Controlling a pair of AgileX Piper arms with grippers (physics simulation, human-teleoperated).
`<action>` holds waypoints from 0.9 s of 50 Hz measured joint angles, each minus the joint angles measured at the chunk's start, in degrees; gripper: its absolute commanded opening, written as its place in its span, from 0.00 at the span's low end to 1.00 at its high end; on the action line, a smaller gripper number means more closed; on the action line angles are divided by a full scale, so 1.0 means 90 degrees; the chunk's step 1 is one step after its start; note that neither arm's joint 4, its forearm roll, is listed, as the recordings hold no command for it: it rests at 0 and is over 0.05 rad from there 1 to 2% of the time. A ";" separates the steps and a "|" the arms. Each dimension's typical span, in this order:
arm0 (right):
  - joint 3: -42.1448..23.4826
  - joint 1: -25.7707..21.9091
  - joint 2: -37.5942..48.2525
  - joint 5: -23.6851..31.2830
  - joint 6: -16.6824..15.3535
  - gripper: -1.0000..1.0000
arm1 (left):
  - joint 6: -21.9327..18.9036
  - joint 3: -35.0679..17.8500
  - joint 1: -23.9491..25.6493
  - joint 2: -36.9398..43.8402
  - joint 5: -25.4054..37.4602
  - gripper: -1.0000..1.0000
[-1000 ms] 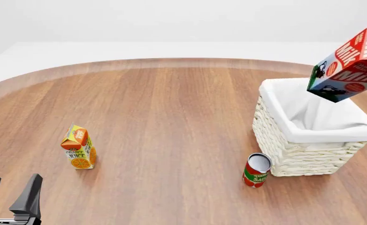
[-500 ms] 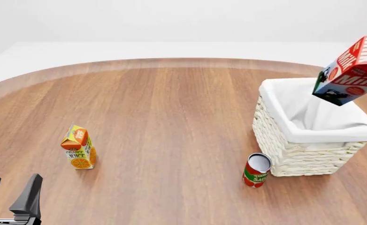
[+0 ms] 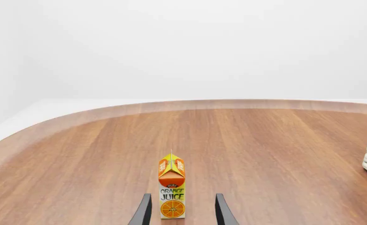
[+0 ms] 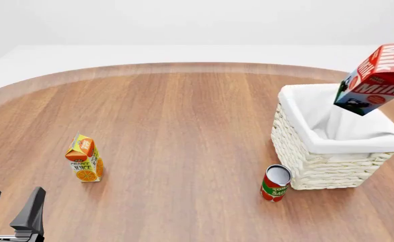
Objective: Pick the milk and place it in the basket.
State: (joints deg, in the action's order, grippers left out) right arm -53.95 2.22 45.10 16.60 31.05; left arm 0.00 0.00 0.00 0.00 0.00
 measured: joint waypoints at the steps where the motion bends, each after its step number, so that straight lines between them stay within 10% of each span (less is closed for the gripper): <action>1: 0.0002 0.0005 0.0016 -0.0012 -0.0003 0.00 | 0.0000 0.0000 0.0000 0.0000 0.0000 1.00; 45: -0.0022 0.0322 0.0652 -0.0358 -0.0294 0.00 | 0.0000 0.0000 0.0000 0.0000 0.0000 1.00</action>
State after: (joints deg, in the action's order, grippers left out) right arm -54.15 5.12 50.96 13.38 28.40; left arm 0.00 0.00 0.00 0.00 0.00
